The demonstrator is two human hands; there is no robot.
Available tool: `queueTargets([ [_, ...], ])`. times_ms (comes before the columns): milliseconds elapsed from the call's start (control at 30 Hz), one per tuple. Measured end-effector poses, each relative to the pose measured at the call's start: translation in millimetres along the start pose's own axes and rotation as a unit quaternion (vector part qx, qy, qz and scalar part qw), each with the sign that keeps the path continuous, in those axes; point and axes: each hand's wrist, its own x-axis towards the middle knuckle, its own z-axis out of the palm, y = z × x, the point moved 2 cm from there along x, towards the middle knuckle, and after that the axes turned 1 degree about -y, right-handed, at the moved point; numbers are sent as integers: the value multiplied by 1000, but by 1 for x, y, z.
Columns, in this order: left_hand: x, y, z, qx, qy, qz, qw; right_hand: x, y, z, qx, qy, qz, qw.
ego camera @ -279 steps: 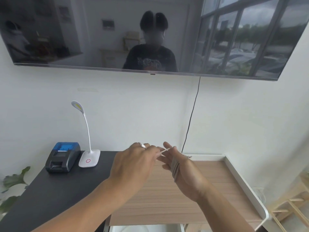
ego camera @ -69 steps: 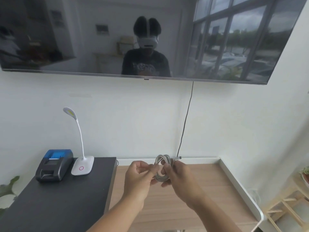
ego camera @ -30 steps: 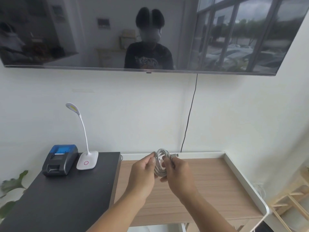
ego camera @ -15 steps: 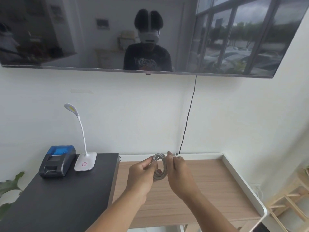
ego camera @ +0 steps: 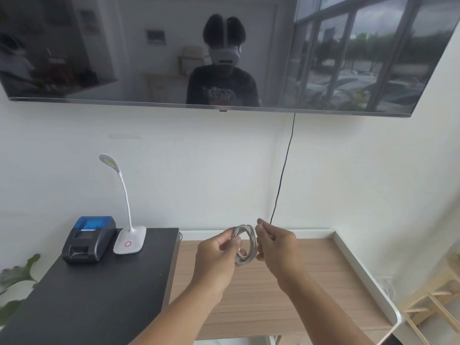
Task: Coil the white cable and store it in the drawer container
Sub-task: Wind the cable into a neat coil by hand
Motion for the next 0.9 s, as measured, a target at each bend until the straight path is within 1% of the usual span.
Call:
queueTargets([
  [133, -2, 3, -3, 2, 19, -24, 1000, -3, -7, 4, -78, -78, -67, 992],
  [167, -2, 2, -4, 8, 24, -29, 999, -4, -8, 4, -93, -85, -78, 989],
  [233, -1, 0, -7, 18, 31, -31, 999, -4, -9, 0, -92, -67, -85, 990],
  [300, -1, -4, -8, 29, 28, -23, 999, -1, -7, -5, -42, -35, -57, 997],
  [367, -5, -4, -8, 48, 16, -10, 999, 1, -4, -8, -1, -25, 8, 1000],
  [433, -9, -3, -8, 65, 16, 6, 998, 2, -1, -6, 16, -45, 56, 997],
  [467, -10, -2, -8, 71, 21, 8, 997, 2, -2, -5, 24, -53, 67, 996],
  [600, -11, -3, -5, 65, 14, -11, 998, 0, -3, 0, 27, -85, 78, 993],
  [633, -12, -4, -5, 58, 11, -14, 998, -1, -3, 1, 12, -96, 78, 992],
  [700, -13, -7, -4, 47, 9, -16, 999, -2, -3, 1, -57, -118, 55, 990],
  [800, -13, -11, -2, 49, 3, -22, 999, -4, -4, 3, -188, -161, 4, 969],
  [900, -12, -11, -3, 46, -1, -21, 999, -2, 0, 4, -225, -195, 11, 955],
])
